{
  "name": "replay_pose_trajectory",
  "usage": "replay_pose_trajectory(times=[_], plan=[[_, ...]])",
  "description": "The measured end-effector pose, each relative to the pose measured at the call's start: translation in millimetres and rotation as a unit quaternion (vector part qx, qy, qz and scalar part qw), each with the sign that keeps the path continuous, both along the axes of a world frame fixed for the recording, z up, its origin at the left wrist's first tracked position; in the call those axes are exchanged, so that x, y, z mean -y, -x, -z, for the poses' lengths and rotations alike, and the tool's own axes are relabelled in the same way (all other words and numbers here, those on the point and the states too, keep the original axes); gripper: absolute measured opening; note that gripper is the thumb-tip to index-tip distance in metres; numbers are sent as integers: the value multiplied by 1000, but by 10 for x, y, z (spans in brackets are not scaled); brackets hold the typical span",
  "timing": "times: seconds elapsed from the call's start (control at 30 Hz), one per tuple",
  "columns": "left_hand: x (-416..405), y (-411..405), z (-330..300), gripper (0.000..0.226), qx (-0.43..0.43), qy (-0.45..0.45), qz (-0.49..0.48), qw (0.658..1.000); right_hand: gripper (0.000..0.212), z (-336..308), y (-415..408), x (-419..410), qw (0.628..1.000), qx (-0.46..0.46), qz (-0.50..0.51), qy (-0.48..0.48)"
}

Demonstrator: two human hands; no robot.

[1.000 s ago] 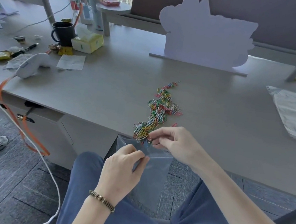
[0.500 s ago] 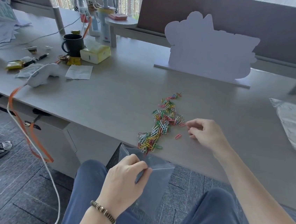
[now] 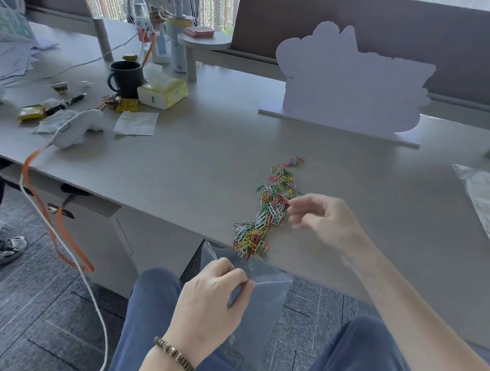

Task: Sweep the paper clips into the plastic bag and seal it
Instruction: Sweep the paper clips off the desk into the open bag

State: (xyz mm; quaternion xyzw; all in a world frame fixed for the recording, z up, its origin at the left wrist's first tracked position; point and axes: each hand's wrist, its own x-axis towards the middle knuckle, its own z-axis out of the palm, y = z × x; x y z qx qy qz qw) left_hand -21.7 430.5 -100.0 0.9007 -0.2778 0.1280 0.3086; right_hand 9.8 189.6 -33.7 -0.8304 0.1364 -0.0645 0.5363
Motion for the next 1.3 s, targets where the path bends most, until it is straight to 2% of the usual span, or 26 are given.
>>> replay_pose_trajectory(times=[0.1,0.17,0.27,0.4,0.53,0.63,0.73,1.03,1.1,1.23,1.3], plan=[[-8,3,-8,30,1,-2,3,1000,41,4,-211,250,986,3,84,144],[-13,1,-14,30,1,-5,3,1000,49,-8,-304,321,974,-32,56,215],[-17,-5,-19,29,2,-6,4,1000,55,1,-366,283,963,-55,-35,262],[-23,-17,-31,25,5,-2,-5,1000,51,22,-283,115,969,-34,-79,233],[-15,-20,-24,22,8,0,-13,1000,43,91,-160,-45,978,-13,-81,192],[-11,-16,-11,22,8,5,-14,1000,42,114,-62,-152,988,-21,-70,134],[-16,-18,-11,21,8,4,-14,1000,38,84,55,-269,990,-31,-72,115],[-11,-5,-28,20,7,19,-43,999,37,-42,259,-506,987,-50,-144,41],[-16,-10,-18,20,6,16,-43,999,38,-94,248,-442,991,-42,-118,47],[-30,-21,-14,21,12,18,-31,999,37,-96,89,-93,992,-15,49,115],[-35,-27,-7,22,13,19,-28,999,37,-73,-31,85,985,-27,101,134]])
